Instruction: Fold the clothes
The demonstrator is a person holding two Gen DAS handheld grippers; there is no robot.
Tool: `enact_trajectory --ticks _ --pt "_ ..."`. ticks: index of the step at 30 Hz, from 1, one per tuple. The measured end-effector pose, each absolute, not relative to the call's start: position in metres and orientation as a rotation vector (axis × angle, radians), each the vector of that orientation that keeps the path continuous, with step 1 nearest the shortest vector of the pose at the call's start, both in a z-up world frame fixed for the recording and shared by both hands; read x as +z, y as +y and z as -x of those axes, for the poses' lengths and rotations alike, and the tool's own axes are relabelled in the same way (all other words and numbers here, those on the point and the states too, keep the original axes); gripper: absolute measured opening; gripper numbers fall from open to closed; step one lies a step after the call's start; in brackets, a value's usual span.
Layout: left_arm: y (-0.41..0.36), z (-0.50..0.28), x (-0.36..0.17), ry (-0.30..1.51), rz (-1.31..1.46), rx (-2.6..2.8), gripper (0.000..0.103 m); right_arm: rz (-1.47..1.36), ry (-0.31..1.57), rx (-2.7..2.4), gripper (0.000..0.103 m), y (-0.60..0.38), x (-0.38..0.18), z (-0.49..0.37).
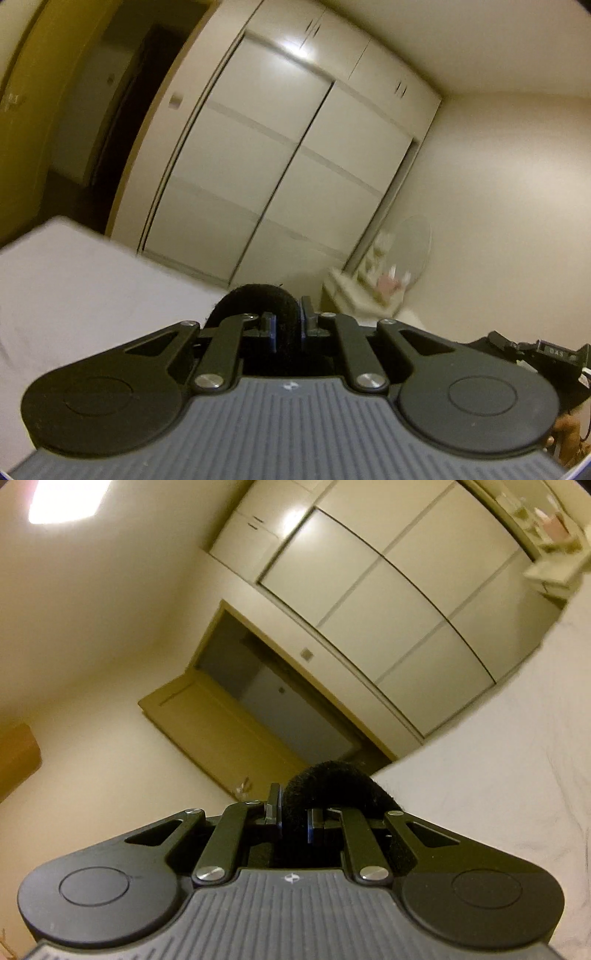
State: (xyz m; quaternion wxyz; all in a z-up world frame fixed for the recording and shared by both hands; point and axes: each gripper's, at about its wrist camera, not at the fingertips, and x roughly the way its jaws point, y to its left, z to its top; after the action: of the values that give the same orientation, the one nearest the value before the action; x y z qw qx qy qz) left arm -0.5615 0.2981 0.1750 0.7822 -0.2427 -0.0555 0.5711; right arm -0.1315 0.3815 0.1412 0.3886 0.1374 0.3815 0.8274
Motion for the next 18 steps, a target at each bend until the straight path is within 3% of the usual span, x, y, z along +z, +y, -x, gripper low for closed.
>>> enact_trajectory --ticks 5,9,13,18 --pt "0.320 0.552 0.230 -0.229 0.343 1.215 0.008 -0.446 0.790 2.183 0.012 0.401 0.190 0.128" --pt "0.311 0.542 0.215 -0.197 0.275 1.202 0.008 -0.465 0.724 2.207 0.012 0.386 0.196 0.119" --pt "0.288 0.532 0.137 -0.038 0.372 1.191 0.008 -0.379 0.847 2.145 0.012 0.369 0.136 0.113" --pt "0.244 0.529 -0.013 0.201 0.660 1.176 0.008 -0.196 1.160 1.961 0.012 0.320 -0.004 0.103"
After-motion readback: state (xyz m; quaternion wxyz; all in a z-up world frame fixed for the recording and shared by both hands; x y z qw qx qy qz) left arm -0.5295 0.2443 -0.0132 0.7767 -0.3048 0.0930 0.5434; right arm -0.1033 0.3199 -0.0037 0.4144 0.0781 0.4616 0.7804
